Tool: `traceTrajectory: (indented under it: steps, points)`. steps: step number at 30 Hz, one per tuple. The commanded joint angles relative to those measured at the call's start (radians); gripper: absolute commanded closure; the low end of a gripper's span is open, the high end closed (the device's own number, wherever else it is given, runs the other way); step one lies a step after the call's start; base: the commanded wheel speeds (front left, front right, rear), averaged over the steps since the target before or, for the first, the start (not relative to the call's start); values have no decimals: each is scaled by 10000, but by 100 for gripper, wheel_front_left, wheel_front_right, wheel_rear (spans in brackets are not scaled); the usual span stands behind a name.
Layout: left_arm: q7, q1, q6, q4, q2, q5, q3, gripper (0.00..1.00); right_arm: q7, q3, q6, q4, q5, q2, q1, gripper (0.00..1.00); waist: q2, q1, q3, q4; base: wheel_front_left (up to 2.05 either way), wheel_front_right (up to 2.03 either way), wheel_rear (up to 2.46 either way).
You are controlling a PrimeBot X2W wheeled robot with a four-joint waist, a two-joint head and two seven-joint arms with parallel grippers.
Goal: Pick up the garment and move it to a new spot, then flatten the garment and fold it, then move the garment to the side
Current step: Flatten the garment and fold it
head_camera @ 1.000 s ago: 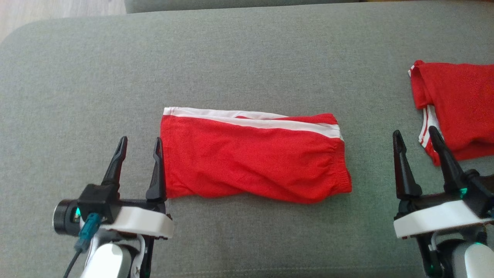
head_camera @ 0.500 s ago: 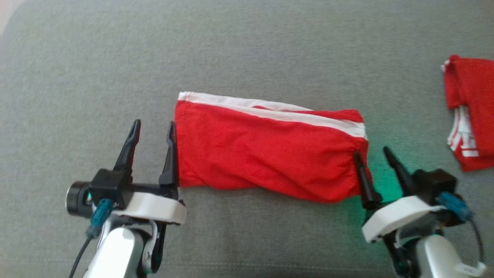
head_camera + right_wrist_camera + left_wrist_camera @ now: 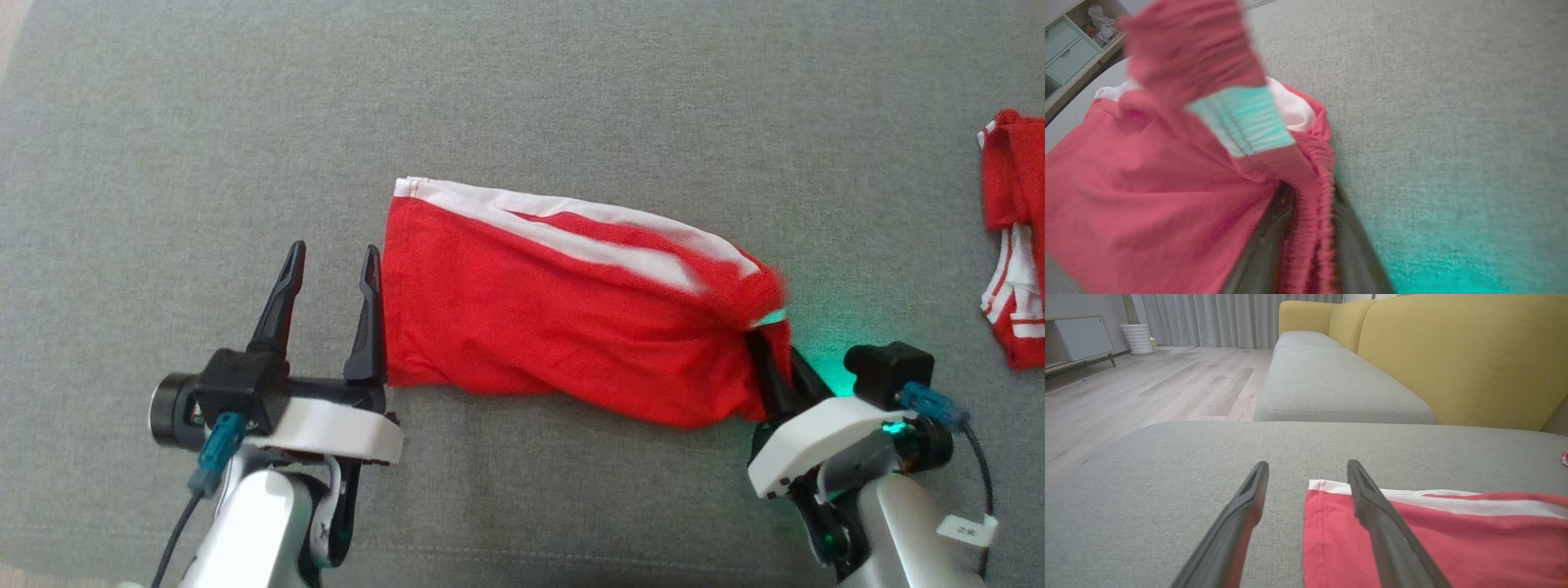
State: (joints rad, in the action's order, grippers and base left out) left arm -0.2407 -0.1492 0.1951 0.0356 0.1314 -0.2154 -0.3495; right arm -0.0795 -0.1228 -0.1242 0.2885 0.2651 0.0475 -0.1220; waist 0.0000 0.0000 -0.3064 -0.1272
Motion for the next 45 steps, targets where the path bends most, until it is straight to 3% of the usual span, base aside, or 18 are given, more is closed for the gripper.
traceTrajectory:
  steps: [1, 9, 19, 23, 29, 34, 36, 41, 45]
  points:
    - [-137, -369, 64, -335, 72, -83, 343, 0, -184, -323, -65, 101, 7, 28, -15, 100, 0, 0, 6, 20, 0, 0, 0]
    - [-185, -360, 80, -356, 31, -88, 407, 0, -276, 91, -65, -198, 367, 299, 25, 100, 0, 0, 90, 171, 0, 0, 0]
    - [-202, -247, 116, -379, 42, -63, 457, 0, -1263, 705, -65, -1373, 1005, 1341, 541, 100, 0, 0, 265, 513, 0, 0, 0]
    - [-204, -217, 131, -374, 68, -50, 466, 0, -2484, 449, -65, -2550, 2486, 1343, 623, 100, 0, 0, 346, 641, 0, 0, 0]
    - [-206, -167, 109, -303, 60, -69, 401, 0, -5168, 629, -65, -4616, 5793, 632, 654, 100, 0, 0, 498, 718, 0, 0, 0]
    - [-207, -223, 47, -243, -2, -79, 250, 0, -6257, 687, -65, -4836, 7513, 88, 185, 100, 0, 0, 549, 546, 0, 0, 0]
    - [-207, -267, 8, -230, -11, -91, 215, 0, -6060, 412, -65, -4431, 7852, 43, -154, 100, 0, 0, 529, 406, 0, 0, 0]
    - [-208, -333, -41, -168, -92, -109, 102, 0, -4270, -1385, -65, -2483, 8830, 32, -1226, 100, 0, 0, 442, -68, 0, 0, 0]
    - [-209, -374, -70, -150, -178, -108, 3, 0, -2697, -2744, -65, -864, 8538, 30, -2216, 100, 0, 0, 297, -448, 0, 0, 0]
